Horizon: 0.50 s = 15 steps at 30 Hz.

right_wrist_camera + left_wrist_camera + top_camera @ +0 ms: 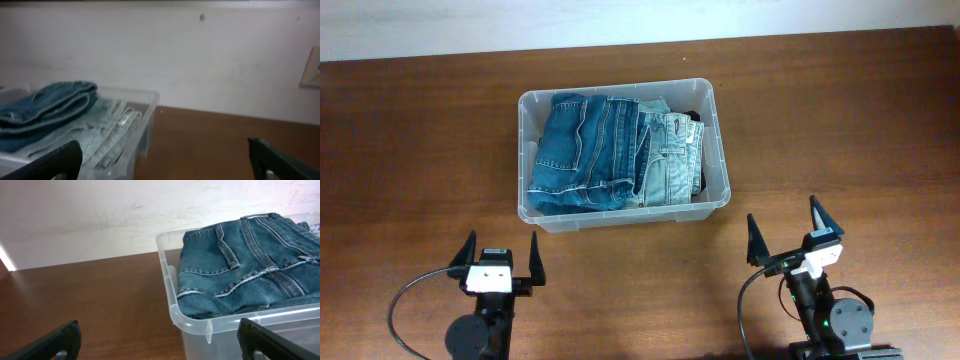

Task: Pack container

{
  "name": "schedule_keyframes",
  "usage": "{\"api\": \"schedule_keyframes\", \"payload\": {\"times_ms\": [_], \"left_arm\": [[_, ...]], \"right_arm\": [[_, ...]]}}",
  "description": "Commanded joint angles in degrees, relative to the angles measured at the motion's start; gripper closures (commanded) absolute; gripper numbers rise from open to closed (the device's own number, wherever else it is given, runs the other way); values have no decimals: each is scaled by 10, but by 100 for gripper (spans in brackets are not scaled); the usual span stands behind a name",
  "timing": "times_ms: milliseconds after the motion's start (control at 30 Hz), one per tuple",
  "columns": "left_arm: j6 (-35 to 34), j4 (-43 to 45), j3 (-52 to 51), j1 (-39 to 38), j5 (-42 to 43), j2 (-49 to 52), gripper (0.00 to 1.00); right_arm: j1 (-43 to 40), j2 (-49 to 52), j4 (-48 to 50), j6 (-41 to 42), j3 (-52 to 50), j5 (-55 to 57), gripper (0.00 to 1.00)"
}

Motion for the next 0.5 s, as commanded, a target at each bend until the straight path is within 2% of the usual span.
{"api": "schedule_keyframes", "payload": {"times_ms": [0,233,467], "left_arm": [[5,-1,-2,3,7,-3,1],[5,-1,-2,3,7,-3,1],[5,-1,-2,3,6,-3,1]], "right_arm": [[7,-6,-25,-1,-3,-17,2],[7,-6,-97,-1,-3,-31,2],[17,-6,-97,3,-3,-31,2]]}}
